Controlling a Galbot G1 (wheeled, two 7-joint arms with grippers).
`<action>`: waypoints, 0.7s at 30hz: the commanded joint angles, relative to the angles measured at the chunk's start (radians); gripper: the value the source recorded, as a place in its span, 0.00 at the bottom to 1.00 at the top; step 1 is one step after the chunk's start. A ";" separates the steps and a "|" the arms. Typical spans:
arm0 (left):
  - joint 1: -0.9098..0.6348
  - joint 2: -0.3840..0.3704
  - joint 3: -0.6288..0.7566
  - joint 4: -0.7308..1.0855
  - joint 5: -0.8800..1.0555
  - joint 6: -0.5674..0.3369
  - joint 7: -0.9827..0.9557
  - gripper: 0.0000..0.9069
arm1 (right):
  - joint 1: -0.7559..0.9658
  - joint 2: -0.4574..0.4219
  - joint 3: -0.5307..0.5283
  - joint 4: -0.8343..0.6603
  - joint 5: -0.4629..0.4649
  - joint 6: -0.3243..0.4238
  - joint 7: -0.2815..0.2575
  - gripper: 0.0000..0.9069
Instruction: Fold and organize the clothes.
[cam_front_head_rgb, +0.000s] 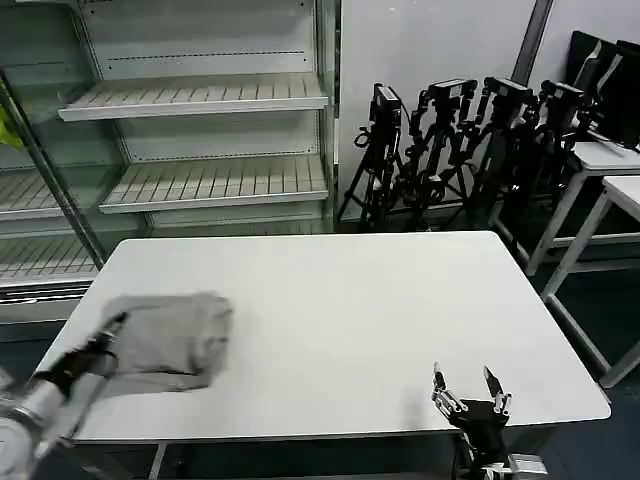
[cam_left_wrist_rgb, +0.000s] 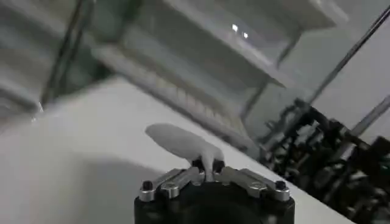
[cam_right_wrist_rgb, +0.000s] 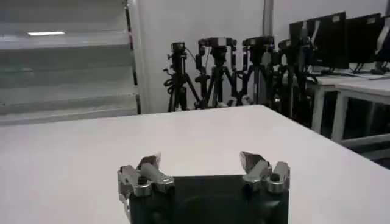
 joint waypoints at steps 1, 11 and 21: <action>0.004 0.156 0.024 -0.198 0.195 -0.003 0.064 0.02 | 0.024 0.001 -0.013 -0.015 0.000 0.006 -0.003 1.00; -0.354 -0.244 0.956 0.104 0.573 -0.005 -0.058 0.02 | -0.067 0.029 0.026 0.028 -0.046 0.041 -0.006 1.00; -0.616 -0.541 1.203 0.374 0.660 -0.005 -0.145 0.02 | -0.128 0.032 0.081 0.010 -0.037 0.096 -0.003 0.99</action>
